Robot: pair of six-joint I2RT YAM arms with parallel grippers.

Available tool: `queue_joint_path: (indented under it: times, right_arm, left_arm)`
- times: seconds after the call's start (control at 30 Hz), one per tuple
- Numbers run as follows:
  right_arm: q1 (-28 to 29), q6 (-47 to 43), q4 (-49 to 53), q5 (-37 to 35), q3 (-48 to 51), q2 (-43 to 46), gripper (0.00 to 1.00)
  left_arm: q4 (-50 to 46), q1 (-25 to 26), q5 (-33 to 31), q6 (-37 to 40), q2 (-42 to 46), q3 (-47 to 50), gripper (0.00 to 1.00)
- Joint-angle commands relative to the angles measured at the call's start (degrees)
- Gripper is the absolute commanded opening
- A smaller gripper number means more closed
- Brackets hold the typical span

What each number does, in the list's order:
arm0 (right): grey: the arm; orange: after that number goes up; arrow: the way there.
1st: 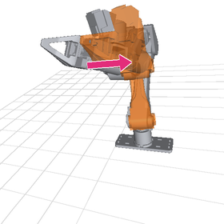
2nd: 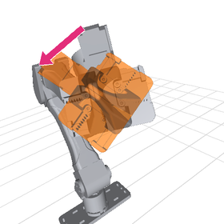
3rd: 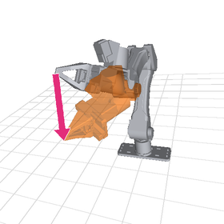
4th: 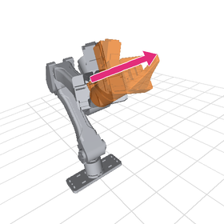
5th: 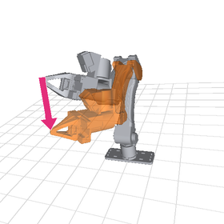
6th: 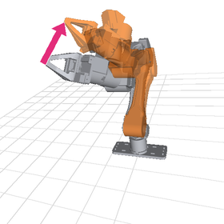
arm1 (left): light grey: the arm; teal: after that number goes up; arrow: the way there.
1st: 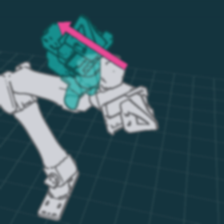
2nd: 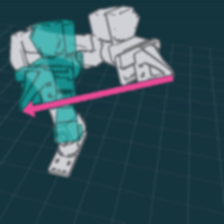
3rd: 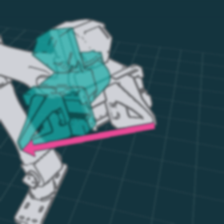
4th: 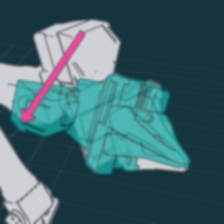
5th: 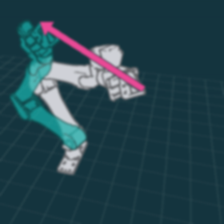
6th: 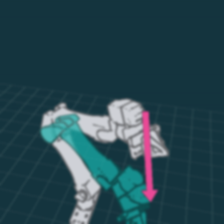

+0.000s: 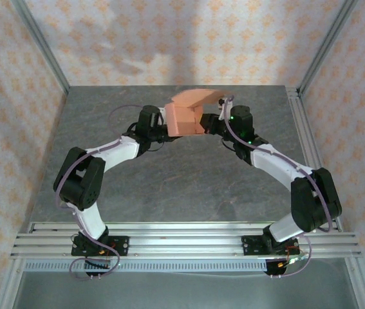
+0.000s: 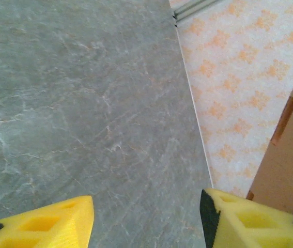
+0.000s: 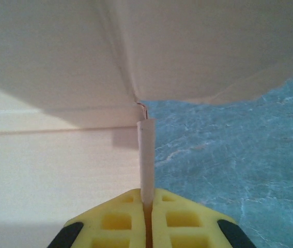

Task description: Fold the paper box

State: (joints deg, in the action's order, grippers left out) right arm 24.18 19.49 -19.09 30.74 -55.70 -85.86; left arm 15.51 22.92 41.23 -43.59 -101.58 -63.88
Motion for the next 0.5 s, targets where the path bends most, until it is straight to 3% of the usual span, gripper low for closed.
queue_joint_path:
  times: [0.0,0.27,0.47]
  right_arm:
    - [1.2,-0.6,-3.1,0.8,0.0,0.6,0.08]
    - [4.1,-7.1,1.9,-4.1,-0.3,0.4,0.08]
    - [6.4,-13.8,9.0,-10.5,-2.5,-0.1,0.08]
  left_arm:
    - [1.9,0.5,2.1,-0.1,0.4,-1.3,0.54]
    - [-0.4,0.8,2.1,0.8,1.7,-2.1,0.42]
    - [-0.9,0.8,2.1,1.2,2.1,-2.7,0.42]
